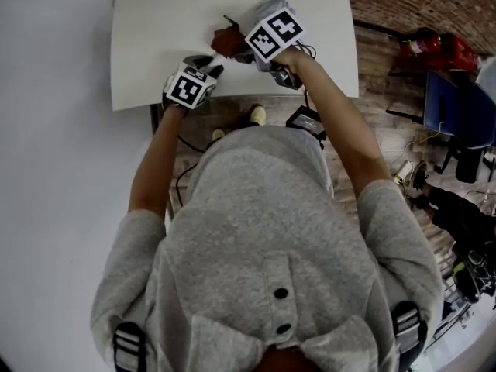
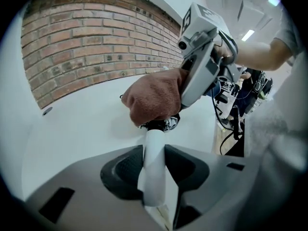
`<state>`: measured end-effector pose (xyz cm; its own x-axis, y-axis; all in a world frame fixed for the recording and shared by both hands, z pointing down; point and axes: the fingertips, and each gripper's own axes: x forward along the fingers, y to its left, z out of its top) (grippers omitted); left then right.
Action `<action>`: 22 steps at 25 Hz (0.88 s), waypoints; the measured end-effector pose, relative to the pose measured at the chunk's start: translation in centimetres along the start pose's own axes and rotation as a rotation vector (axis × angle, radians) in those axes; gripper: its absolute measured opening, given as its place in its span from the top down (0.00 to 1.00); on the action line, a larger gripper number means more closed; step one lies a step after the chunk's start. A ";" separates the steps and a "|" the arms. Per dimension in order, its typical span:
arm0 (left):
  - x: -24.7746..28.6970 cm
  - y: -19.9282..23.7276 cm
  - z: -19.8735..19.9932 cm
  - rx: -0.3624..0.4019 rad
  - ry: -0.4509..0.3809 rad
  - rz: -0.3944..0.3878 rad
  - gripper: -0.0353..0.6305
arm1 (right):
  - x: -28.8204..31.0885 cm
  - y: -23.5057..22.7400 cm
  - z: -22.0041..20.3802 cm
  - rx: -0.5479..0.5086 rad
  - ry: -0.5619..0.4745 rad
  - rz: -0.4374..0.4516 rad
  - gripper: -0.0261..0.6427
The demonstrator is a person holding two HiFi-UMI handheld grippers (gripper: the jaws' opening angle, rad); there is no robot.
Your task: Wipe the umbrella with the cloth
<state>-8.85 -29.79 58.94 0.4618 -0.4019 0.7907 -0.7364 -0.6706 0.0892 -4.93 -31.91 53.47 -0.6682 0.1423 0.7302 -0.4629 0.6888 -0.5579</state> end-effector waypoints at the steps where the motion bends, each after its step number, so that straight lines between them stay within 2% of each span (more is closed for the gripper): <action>1: 0.0 0.0 -0.1 0.001 0.001 0.000 0.72 | -0.3 -0.3 -0.5 0.003 -0.002 -0.003 0.83; 6: 0.3 0.1 -0.4 0.003 0.003 -0.006 0.72 | -2.1 -2.9 -1.8 0.069 -0.051 -0.029 0.83; 22: 0.5 0.0 -1.6 0.000 0.001 -0.010 0.72 | -11.0 -12.4 -2.7 0.192 -0.300 -0.294 0.83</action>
<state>-9.38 -28.99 60.29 0.4688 -0.3948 0.7902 -0.7316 -0.6748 0.0969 9.75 -40.12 53.42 -0.6184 -0.2712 0.7376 -0.7388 0.5206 -0.4280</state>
